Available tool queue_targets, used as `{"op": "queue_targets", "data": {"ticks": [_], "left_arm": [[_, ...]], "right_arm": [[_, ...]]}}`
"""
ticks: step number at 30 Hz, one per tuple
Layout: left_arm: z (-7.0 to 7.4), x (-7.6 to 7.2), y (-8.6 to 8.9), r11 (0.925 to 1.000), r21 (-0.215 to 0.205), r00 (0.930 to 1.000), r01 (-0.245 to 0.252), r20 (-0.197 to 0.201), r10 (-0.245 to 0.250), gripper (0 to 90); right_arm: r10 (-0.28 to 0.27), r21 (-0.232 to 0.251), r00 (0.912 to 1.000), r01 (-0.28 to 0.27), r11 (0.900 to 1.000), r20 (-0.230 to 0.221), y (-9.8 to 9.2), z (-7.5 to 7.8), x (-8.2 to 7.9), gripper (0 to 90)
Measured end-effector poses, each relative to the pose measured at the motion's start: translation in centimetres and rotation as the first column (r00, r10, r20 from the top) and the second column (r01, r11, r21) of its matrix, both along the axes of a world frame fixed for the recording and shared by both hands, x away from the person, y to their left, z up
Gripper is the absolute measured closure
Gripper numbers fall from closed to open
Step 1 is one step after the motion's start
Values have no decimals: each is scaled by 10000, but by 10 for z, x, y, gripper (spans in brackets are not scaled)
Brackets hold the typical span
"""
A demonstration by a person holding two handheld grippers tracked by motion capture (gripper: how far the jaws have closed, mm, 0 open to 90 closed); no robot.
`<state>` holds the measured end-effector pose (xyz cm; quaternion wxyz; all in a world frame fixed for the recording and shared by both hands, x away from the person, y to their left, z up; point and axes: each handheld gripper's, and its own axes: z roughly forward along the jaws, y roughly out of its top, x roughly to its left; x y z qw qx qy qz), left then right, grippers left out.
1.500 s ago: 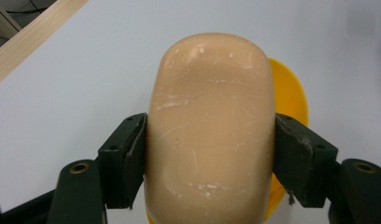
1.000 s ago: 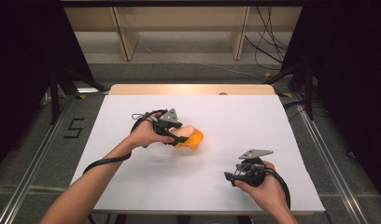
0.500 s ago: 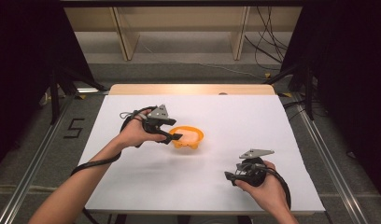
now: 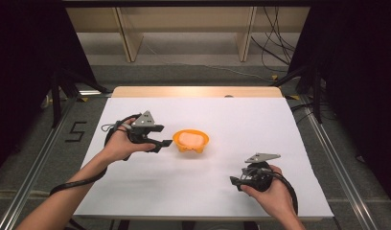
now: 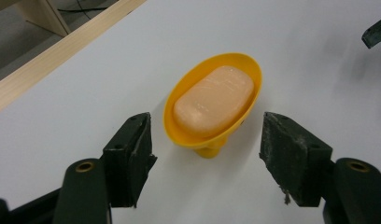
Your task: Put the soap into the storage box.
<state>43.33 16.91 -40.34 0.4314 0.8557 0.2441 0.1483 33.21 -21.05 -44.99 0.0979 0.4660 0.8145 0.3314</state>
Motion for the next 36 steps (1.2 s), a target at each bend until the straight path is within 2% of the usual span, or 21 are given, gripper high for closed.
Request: {"op": "queue_targets", "data": {"ticks": [1, 4, 7, 9, 10, 12, 14, 15, 16, 19, 21, 23, 25, 28, 29, 30, 31, 32, 33, 35, 36], "left_arm": [[0, -2, 2, 9998, -180, 10000, -77, -37, 77, 340], [0, -9, 9, 9997, -39, 9997, -232, 6, 232, 340], [-2, -17, 14, 9991, -171, 9992, -400, -15, 400, 337], [-2, -22, 20, 9995, 5, 9995, -326, 34, 326, 334], [-4, -25, 22, 9984, -149, 9985, -539, -37, 539, 334], [-6, -30, 29, 9984, 56, 9984, -559, -10, 559, 333], [-8, -35, 31, 9977, -118, 9977, -669, -101, 668, 334], [-9, -37, 36, 9983, 127, 9984, -567, -48, 568, 333], [-11, -40, 39, 9980, 171, 9981, -611, -81, 612, 332], [-18, -48, 46, 9975, 172, 9975, -680, -158, 682, 330], [-26, -55, 51, 9955, 86, 9947, -948, -397, 950, 331], [-36, -62, 56, 9942, -9, 9935, -1071, -385, 1070, 333], [-47, -70, 61, 9921, 114, 9898, -1249, -676, 1254, 333], [-58, -80, 68, 9915, 221, 9887, -1283, -748, 1296, 333], [-60, -83, 69, 9896, -21, 9862, -1438, -833, 1431, 334], [-61, -85, 71, 9897, 72, 9859, -1428, -868, 1428, 335], [-63, -89, 74, 9891, 59, 9848, -1470, -924, 1469, 335], [-66, -92, 73, 9855, -141, 9799, -1691, -1099, 1666, 335], [-66, -93, 75, 9852, 2, 9794, -1713, -1081, 1704, 336], [-68, -101, 75, 9843, -98, 9766, -1765, -1265, 1739, 336], [-68, -103, 75, 9853, -60, 9775, -1707, -1271, 1686, 336]], "right_arm": [[11, -29, 10000, -11, 10000, -32, 0, 1, 0, 416], [-94, -22, 9995, 93, 10000, -298, 0, 2, -1, 416], [-132, 95, 9997, 134, 9999, -216, 1, 1, -1, 415], [-74, 216, 9994, 82, 9997, -349, 1, 2, -1, 415], [-9, 268, 9995, 17, 9996, -316, 0, 1, -1, 415], [-92, -8, 9996, 92, 10000, -249, 0, 2, -1, 415], [-33, 216, 9995, 40, 9998, -325, 0, 1, -1, 415], [18, 270, 9994, -8, 9996, -360, 0, 1, -1, 414], [153, 587, 9991, -130, 9982, -389, 0, 0, 0, 414], [56, 483, 9992, -37, 9988, -394, 0, 1, -1, 414], [-14, 508, 9990, 37, 9987, -453, 0, 1, -2, 414], [76, 470, 9991, -56, 9989, -409, 0, 1, -1, 414], [15, 518, 9986, 12, 9987, -525, 1, 1, -2, 414], [294, 349, 9993, -286, 9990, -242, -1, 0, 1, 413], [278, 315, 9994, -272, 9991, -207, -1, -1, 1, 414], [304, 329, 9993, -297, 9990, -209, -1, -1, 1, 413], [456, 290, 9990, -457, 9985, 39, -2, -2, 2, 413], [427, 363, 9990, -422, 9984, -127, -1, -2, 2, 413], [587, 314, 9983, -587, 9978, -14, -2, -3, 3, 413], [485, 188, 9988, -483, 9987, -117, -1, -2, 1, 411], [494, 320, 9982, -483, 9983, -329, 0, -1, 0, 410]]}}
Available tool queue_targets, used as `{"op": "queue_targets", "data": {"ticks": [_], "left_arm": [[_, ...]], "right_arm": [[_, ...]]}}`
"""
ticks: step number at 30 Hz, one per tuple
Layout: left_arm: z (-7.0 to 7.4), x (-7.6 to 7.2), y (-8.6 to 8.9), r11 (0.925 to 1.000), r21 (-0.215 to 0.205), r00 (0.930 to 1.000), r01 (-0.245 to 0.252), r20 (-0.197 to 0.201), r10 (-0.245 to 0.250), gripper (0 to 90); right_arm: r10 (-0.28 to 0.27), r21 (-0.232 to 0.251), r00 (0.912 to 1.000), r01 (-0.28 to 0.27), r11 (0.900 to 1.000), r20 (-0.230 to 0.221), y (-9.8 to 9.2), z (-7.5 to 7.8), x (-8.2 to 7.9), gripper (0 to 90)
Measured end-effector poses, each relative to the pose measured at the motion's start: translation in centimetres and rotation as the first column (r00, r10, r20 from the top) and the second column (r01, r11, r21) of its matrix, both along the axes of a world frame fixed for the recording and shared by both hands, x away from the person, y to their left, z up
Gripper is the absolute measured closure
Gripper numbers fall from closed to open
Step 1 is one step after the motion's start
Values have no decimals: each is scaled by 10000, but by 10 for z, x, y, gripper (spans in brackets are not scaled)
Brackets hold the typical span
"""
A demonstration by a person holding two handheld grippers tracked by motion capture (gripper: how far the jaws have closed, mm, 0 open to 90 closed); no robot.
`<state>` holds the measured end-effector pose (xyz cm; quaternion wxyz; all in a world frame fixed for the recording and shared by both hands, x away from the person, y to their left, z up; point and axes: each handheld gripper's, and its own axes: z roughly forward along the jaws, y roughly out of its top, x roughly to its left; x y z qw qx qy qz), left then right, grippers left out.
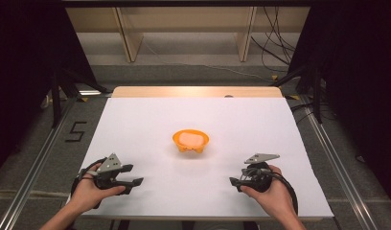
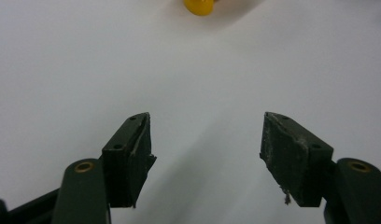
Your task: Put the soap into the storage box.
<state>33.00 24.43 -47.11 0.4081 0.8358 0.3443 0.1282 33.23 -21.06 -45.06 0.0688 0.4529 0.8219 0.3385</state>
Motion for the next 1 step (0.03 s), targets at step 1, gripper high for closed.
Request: {"op": "queue_targets", "data": {"ticks": [1], "left_arm": [[1, -5, 0, 10000, 1, 10000, -6, -17, 6, 336]], "right_arm": [[120, -47, 9992, -118, 9999, 377, -1, -2, 1, 408]]}}
